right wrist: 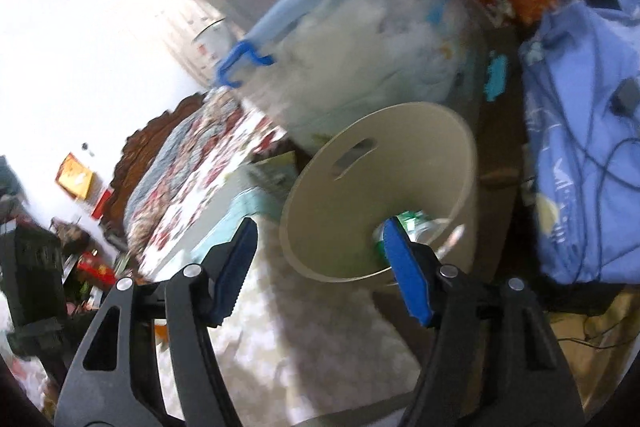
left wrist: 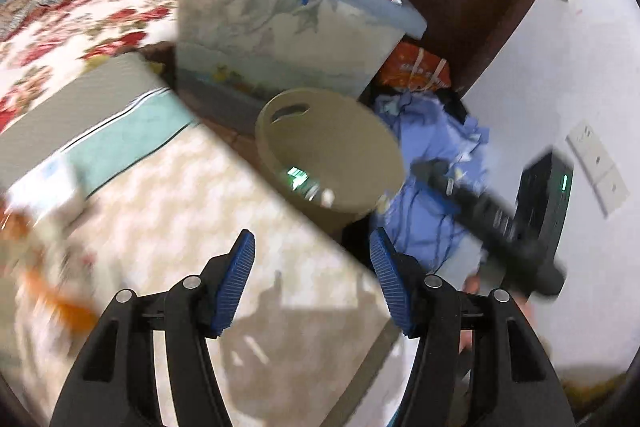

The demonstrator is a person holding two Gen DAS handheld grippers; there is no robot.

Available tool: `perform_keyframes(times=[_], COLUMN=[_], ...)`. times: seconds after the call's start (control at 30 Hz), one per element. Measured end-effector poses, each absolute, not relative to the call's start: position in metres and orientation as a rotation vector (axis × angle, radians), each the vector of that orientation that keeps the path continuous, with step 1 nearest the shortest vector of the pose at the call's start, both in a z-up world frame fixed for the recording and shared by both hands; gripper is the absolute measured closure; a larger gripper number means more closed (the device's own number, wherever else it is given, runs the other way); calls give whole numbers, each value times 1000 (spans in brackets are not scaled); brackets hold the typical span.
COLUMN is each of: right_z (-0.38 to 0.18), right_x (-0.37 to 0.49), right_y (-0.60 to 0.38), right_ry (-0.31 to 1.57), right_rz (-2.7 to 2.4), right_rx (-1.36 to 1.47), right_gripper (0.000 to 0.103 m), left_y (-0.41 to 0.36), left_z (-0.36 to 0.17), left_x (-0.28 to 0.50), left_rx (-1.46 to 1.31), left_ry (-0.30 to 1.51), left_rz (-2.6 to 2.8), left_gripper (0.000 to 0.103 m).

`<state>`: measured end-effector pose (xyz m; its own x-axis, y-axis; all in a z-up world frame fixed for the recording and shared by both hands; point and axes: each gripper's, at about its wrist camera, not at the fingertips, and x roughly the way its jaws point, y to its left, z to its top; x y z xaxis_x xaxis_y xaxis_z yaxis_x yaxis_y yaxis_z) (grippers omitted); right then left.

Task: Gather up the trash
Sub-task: 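Open the left tool over the wastebasket to drop the green can, then grasp the orange-white snack wrapper with the right tool and drop it in the wastebasket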

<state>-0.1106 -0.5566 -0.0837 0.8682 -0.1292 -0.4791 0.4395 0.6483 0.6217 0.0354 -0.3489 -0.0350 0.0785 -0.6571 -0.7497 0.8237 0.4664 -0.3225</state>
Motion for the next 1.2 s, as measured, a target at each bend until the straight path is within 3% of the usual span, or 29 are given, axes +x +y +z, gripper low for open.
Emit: perform_keyframes(times=[0.2, 0.4, 0.73, 0.83, 0.93, 1.07, 1.2], right_z=[-76, -62, -62, -72, -74, -80, -81], right_x=[-75, -15, 81, 99, 93, 80, 67], right_y=[-499, -421, -345, -346, -357, -364, -364], right_ry=[493, 604, 706, 749, 723, 746, 752], right_rz=[-187, 25, 101, 99, 96, 135, 193], right_rx=[722, 575, 363, 348, 420, 470, 512], right_gripper=[38, 38, 39, 80, 87, 87, 87], left_y=[-265, -186, -138, -144, -156, -180, -202], left_z=[-46, -57, -61, -60, -59, -60, -72], left_x=[24, 40, 38, 38, 44, 66, 94], left_rx=[252, 133, 54, 65, 84, 118, 140], left_ry=[942, 970, 973, 965, 954, 946, 980], left_rz=[-1001, -856, -816, -827, -826, -763, -684], left_gripper=[46, 46, 46, 46, 46, 39, 42])
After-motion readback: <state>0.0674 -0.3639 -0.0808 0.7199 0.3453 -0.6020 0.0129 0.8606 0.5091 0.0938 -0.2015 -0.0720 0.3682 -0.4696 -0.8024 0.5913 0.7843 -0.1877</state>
